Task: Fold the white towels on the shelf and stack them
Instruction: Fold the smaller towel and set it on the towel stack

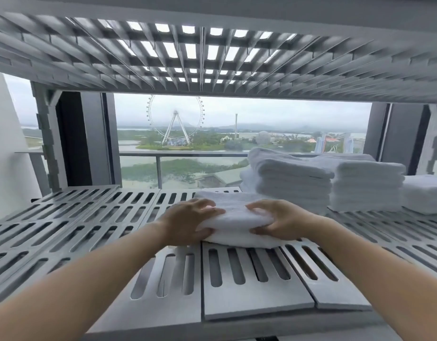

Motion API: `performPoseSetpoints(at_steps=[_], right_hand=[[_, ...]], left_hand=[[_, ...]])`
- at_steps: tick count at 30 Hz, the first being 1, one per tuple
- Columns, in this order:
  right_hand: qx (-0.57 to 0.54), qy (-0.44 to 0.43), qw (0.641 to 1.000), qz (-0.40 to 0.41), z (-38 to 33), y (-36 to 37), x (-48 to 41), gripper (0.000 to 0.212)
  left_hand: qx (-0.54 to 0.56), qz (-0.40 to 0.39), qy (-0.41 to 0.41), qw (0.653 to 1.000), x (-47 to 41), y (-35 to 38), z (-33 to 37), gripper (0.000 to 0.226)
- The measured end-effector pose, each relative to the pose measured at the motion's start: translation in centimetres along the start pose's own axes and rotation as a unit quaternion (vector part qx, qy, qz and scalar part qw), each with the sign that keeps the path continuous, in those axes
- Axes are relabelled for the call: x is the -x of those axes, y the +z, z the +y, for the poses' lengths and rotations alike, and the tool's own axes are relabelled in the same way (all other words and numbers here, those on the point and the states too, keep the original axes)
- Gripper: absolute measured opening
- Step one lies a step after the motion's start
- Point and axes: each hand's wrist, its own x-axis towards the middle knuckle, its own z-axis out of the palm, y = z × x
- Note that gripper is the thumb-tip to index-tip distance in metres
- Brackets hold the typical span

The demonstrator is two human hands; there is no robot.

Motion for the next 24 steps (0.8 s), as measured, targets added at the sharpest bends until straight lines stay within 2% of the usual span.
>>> performPoseSetpoints(at_steps=[3,5,8,13,18,22,24], right_hand=[[0.049,-0.002,0.993,0.107,-0.5,1.2,0.1,0.055],[0.094,0.034,0.979,0.178,-0.8,1.9,0.3,0.049],[0.109,0.069,0.965,0.227,-1.1,2.8,0.5,0.036],[0.119,0.068,0.962,0.235,-0.9,3.1,0.7,0.035],[0.176,0.082,0.955,0.224,-1.1,3.6,0.6,0.032],[0.116,0.105,0.959,0.235,-0.1,3.7,0.8,0.035],[0.100,0.100,0.966,0.215,0.3,3.5,0.9,0.035]], left_hand=[[-0.042,-0.046,-0.020,0.998,-0.3,0.0,0.1,0.059],[-0.048,-0.039,-0.034,0.998,-0.3,-0.3,0.0,0.064],[-0.070,-0.009,-0.049,0.996,-0.2,-0.8,-0.3,0.071],[-0.099,-0.015,-0.035,0.994,0.0,-0.4,-0.1,0.077],[-0.119,-0.022,-0.022,0.992,1.0,0.6,0.4,0.078],[-0.087,-0.043,-0.043,0.994,0.7,0.8,1.1,0.076],[-0.054,-0.061,-0.057,0.995,0.2,0.6,1.6,0.072]])
